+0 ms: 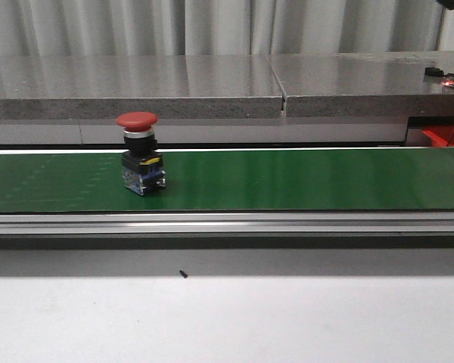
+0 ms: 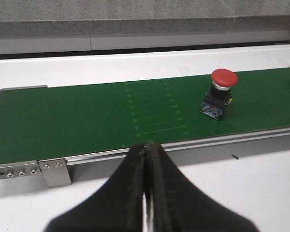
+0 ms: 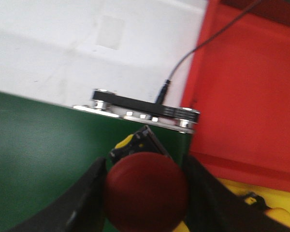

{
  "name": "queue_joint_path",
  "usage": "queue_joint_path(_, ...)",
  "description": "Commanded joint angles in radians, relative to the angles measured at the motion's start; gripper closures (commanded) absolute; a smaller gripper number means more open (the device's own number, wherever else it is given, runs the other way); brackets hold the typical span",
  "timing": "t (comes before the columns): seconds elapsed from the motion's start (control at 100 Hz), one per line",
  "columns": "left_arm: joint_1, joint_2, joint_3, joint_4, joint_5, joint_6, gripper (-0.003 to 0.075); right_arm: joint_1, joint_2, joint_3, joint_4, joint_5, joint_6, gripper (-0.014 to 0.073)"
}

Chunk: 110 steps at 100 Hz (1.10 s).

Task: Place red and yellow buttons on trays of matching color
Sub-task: 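Lower the held red button into the red tray and release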

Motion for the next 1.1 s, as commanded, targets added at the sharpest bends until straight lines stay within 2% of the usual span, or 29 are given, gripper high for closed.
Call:
queue_joint_path(0.0,-0.009,0.008,-0.025,-0.017,-0.071,-0.007,0.0739,-0.073,-0.034,-0.037,0.019,-0.052,0.000,0.0482)
queue_joint_path(0.18,-0.009,0.008,-0.025,-0.017,-0.071,-0.007,0.0739,-0.209,0.026,-0.039,0.091,-0.071,0.000,0.0482)
queue_joint_path(0.3,-0.009,0.008,-0.025,-0.017,-0.071,-0.007,0.0739,-0.257,0.069,-0.051,0.154,-0.090,0.000,0.0482)
queue_joint_path(0.51,-0.009,0.008,-0.025,-0.017,-0.071,-0.007,0.0739,-0.263,0.148,-0.112,0.161,-0.117,0.000,0.0482)
queue_joint_path(0.89,-0.009,0.008,-0.025,-0.017,-0.071,-0.007,0.0739,-0.263,0.388,-0.418,0.204,-0.011,0.000,0.0482)
queue_joint_path(1.09,-0.009,0.008,-0.025,-0.017,-0.071,-0.007,0.0739,-0.263,0.455,-0.456,0.236,-0.011,0.000,0.0482)
